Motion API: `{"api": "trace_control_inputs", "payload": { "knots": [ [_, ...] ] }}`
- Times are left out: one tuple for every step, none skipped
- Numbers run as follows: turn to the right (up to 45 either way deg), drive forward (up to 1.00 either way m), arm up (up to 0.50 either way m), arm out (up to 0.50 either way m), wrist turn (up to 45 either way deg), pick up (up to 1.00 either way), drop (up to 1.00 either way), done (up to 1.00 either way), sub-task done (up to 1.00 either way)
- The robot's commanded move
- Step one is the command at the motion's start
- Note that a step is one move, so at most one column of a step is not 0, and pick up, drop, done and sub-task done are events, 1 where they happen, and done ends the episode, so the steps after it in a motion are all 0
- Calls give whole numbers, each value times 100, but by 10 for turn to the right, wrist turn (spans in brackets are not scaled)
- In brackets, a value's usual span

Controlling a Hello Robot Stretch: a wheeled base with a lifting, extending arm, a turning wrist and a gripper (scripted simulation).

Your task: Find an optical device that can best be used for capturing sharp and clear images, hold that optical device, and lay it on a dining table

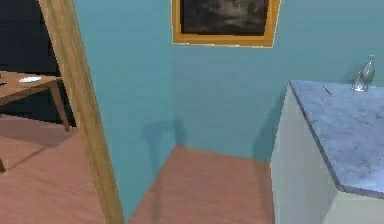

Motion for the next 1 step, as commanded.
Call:
{"api": "trace_control_inputs", "payload": {
  "knots": [
    [-120,0,0,0,0,0,0,0,0]
  ]
}}
